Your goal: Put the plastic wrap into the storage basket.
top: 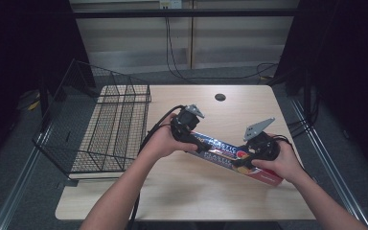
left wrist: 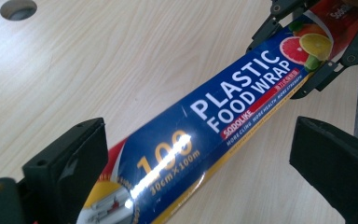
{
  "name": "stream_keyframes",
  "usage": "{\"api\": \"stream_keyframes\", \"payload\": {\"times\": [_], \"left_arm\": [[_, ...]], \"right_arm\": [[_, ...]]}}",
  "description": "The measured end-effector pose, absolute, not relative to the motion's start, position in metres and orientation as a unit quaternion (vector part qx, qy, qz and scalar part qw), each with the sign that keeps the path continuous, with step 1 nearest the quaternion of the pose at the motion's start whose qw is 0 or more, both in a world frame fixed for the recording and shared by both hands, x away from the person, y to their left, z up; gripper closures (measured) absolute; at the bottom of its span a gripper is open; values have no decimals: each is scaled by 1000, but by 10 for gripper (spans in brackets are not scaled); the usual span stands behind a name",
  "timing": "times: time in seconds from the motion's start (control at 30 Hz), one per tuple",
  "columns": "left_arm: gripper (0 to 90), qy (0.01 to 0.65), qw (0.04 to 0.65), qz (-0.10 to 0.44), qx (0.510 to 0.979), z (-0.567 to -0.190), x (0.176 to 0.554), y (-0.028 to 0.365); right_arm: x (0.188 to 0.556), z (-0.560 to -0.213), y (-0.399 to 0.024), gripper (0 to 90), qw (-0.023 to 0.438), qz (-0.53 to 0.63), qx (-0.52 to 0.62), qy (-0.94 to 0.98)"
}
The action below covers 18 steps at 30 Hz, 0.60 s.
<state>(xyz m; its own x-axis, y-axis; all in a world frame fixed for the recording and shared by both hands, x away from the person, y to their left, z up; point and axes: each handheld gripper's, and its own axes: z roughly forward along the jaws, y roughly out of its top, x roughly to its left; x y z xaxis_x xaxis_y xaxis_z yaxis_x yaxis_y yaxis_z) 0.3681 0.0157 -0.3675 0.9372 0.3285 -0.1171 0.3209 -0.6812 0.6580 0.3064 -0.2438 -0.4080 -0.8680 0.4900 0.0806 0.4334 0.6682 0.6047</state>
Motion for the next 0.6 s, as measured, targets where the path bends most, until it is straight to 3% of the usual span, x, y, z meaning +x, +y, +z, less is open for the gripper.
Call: {"api": "stream_keyframes", "payload": {"times": [0.6], "left_arm": [[73,105,304,-7,947,-374,365,-12]], "right_arm": [[307,-397,-239,449,33,316,209,925]]}}
